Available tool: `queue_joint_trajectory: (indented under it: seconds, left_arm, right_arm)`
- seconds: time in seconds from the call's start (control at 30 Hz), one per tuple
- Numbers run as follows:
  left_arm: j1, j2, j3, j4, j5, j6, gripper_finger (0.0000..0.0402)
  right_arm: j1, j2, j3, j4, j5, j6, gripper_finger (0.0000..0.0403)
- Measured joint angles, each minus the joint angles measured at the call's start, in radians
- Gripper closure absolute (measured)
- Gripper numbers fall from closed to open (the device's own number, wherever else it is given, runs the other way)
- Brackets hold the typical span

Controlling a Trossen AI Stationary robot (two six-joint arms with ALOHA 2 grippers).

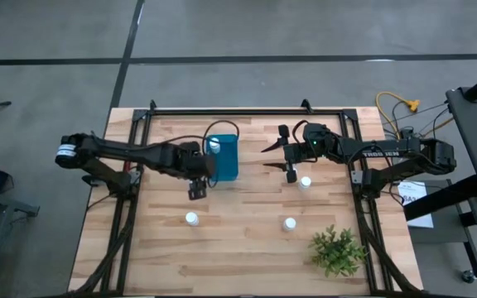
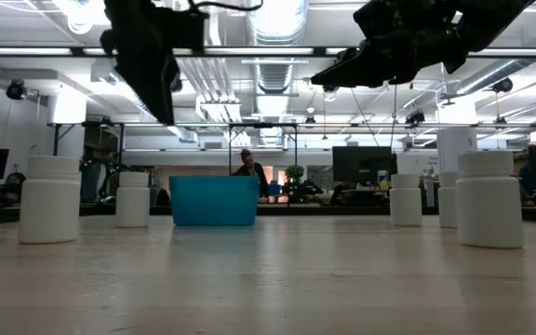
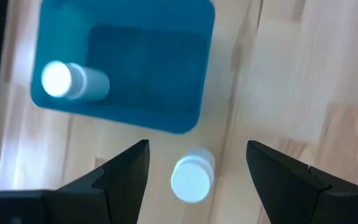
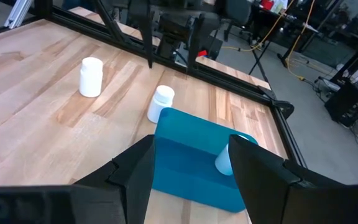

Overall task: Pick and place pill bottles into a basket
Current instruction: Put the white medicine bottle into the blue bin

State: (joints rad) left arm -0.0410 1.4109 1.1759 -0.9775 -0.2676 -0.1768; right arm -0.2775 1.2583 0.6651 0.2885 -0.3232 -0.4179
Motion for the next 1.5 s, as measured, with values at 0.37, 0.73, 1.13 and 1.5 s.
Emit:
queue_joint_trajectory:
  seconds: [0.37, 0.73, 1.13, 1.5]
  left_arm:
    - [0.000, -0.004, -0.143, 0.058, -0.005, 0.000, 0.0152]
    - [0.000, -0.005, -0.169, 0.088, -0.017, 0.004, 0.0152]
    - [0.036, -0.013, -0.188, 0.093, -0.029, 0.045, 0.0152]
    - [0.049, -0.181, -0.349, 0.212, 0.035, 0.018, 0.0152]
  right_arm:
    - [0.000, 0.000, 0.000, 0.000, -0.003, 0.000, 0.0209]
    - [0.001, 0.000, 0.000, 0.000, -0.018, 0.006, 0.0209]
    - [0.000, 0.000, 0.000, 0.000, -0.019, 0.007, 0.0209]
    - [0.000, 0.000, 0.000, 0.003, -0.019, 0.008, 0.0209]
